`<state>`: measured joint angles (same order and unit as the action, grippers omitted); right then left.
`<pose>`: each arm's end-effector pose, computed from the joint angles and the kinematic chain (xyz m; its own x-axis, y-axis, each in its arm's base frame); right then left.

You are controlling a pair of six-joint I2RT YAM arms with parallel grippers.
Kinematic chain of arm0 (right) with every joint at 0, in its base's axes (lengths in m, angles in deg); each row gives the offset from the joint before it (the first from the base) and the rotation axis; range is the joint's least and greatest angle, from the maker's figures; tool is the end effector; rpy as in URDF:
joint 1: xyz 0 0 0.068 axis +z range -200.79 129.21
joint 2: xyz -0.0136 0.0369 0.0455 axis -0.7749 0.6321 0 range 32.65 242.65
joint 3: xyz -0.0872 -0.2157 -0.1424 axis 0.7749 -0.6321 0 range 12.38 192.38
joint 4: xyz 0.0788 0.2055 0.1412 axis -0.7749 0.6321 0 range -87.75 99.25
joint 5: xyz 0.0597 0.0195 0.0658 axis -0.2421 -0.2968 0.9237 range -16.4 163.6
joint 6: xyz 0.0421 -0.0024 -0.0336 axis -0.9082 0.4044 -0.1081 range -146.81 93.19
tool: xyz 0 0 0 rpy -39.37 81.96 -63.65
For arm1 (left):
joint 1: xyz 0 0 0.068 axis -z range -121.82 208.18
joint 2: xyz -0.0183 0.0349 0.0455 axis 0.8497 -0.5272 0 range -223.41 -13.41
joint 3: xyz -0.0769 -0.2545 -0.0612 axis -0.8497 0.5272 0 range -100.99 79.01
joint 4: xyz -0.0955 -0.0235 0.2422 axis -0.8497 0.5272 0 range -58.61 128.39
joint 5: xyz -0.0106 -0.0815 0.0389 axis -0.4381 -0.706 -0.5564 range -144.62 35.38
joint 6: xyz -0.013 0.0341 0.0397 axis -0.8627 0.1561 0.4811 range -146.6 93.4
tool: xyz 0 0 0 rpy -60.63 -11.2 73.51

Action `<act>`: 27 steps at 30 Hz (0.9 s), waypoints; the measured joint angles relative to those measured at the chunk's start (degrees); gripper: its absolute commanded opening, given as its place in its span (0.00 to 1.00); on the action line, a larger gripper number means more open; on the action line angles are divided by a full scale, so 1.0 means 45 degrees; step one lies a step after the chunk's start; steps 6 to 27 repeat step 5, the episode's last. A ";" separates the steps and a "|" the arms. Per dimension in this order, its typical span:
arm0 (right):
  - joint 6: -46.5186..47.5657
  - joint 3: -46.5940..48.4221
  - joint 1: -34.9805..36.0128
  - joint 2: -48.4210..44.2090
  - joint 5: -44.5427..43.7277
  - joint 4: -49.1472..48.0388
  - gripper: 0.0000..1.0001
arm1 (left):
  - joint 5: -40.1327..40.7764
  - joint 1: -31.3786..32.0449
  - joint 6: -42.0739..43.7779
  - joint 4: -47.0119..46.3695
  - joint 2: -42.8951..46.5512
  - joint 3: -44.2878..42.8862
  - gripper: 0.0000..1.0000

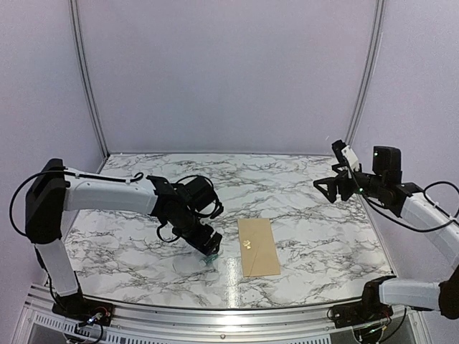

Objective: Place the letter into the envelope and seal it
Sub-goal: Put down the solid glue at the center of the board, then reset both arms

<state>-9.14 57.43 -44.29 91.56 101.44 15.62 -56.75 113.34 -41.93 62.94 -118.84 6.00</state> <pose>0.2264 0.0425 0.2909 -0.2775 -0.3018 -0.9121 -0.6265 0.7766 -0.0664 0.2144 -0.3106 0.1889 -0.7144 0.5638 -0.4145 0.6642 0.7327 -0.1483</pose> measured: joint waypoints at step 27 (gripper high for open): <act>-0.0743 0.0879 0.0000 -0.0248 -0.0136 -0.0063 0.99 | 0.1239 -0.0874 0.0364 -0.0024 0.1904 -0.0534 0.99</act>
